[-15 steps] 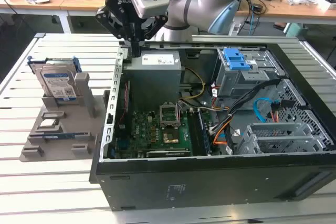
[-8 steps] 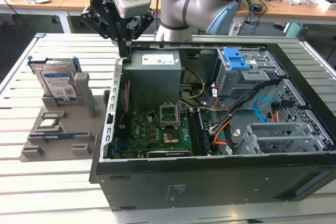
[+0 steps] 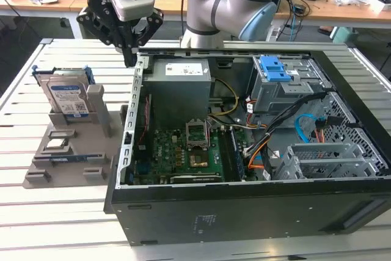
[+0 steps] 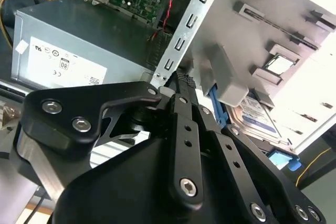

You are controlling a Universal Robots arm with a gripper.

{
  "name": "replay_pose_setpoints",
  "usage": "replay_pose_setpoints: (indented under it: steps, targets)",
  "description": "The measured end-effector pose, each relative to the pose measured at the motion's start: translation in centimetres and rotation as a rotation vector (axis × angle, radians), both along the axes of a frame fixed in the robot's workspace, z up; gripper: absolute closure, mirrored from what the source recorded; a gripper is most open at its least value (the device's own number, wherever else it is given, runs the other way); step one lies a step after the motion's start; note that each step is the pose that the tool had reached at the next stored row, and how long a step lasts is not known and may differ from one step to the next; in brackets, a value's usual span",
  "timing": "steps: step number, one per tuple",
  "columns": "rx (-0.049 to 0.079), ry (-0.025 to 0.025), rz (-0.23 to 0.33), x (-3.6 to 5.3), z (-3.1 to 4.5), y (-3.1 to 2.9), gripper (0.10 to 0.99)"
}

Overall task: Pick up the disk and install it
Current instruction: 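Reach for the disk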

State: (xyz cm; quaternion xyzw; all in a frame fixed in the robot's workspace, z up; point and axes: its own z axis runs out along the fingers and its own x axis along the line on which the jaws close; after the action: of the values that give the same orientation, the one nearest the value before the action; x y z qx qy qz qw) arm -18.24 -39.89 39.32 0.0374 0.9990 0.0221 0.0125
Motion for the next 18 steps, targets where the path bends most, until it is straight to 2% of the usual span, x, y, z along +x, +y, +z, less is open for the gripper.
replay_pose_setpoints:
  steps: [6,18]
  targets:
    - [0.0,0.0,0.0,-1.53,0.0,0.0,0.98]
    - [0.0,0.0,0.0,-3.55,-0.01,0.0,0.98]
